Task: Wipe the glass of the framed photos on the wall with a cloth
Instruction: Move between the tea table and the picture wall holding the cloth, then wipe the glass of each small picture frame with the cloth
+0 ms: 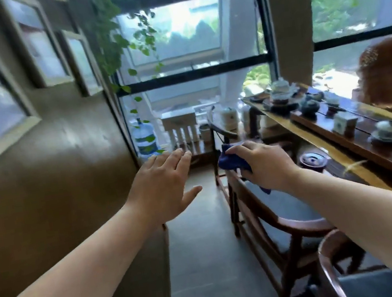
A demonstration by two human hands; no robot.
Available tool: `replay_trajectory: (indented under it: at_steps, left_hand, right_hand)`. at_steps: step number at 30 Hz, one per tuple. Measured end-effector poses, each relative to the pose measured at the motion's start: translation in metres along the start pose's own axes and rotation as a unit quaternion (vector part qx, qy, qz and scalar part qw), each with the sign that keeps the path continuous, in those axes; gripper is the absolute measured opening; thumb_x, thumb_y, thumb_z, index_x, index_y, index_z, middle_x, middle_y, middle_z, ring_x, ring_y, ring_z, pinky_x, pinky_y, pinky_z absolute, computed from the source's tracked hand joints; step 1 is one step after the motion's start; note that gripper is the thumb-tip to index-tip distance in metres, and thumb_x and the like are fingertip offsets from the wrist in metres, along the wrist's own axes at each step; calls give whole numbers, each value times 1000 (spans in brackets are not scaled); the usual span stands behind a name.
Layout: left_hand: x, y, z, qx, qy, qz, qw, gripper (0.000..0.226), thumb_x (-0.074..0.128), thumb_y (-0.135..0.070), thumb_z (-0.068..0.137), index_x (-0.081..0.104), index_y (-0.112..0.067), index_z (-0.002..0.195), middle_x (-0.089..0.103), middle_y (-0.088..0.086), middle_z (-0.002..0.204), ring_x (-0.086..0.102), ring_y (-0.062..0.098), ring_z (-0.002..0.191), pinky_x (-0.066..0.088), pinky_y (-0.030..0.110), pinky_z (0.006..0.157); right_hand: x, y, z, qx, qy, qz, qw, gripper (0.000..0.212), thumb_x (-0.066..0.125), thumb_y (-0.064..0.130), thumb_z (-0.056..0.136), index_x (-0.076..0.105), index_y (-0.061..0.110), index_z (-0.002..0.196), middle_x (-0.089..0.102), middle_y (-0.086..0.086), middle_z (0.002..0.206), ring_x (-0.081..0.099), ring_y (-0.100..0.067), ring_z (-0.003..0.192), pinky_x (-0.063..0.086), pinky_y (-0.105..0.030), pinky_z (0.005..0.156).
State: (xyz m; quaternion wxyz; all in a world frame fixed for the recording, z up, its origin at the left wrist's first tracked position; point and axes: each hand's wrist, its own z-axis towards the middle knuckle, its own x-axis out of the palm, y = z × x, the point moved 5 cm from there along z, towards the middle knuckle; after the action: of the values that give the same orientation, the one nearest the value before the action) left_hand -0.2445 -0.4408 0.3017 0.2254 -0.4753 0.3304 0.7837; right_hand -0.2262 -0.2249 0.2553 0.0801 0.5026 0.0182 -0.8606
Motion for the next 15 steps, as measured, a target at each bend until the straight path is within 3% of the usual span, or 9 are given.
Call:
replay_trajectory:
  at_steps: [3, 12, 15]
  left_hand:
    - [-18, 40, -11, -45, 1, 39, 998, 75, 38, -62, 84, 40, -9, 137, 51, 14, 137, 47, 30, 125, 39, 46, 103]
    - [-75, 132, -25, -175, 4, 159, 972, 76, 34, -63, 86, 34, -12, 142, 43, 11, 146, 37, 27, 134, 30, 45, 111]
    - [-89, 156, -27, -209, 26, 201, 957, 76, 31, -63, 87, 31, -12, 143, 40, 10, 147, 34, 26, 136, 29, 46, 112]
  right_hand:
    - [5, 32, 47, -46, -23, 42, 998, 55, 63, 29, 77, 48, 26, 130, 61, -3, 115, 63, -33, 90, 53, -40, 62]
    - [24, 119, 182, -198, -82, 151, 965, 57, 68, 26, 73, 44, 34, 124, 64, 1, 108, 65, -27, 80, 34, -25, 54]
    - [23, 144, 220, -240, -91, 195, 947, 55, 65, 24, 74, 43, 34, 125, 63, 1, 112, 64, -27, 83, 38, -27, 54]
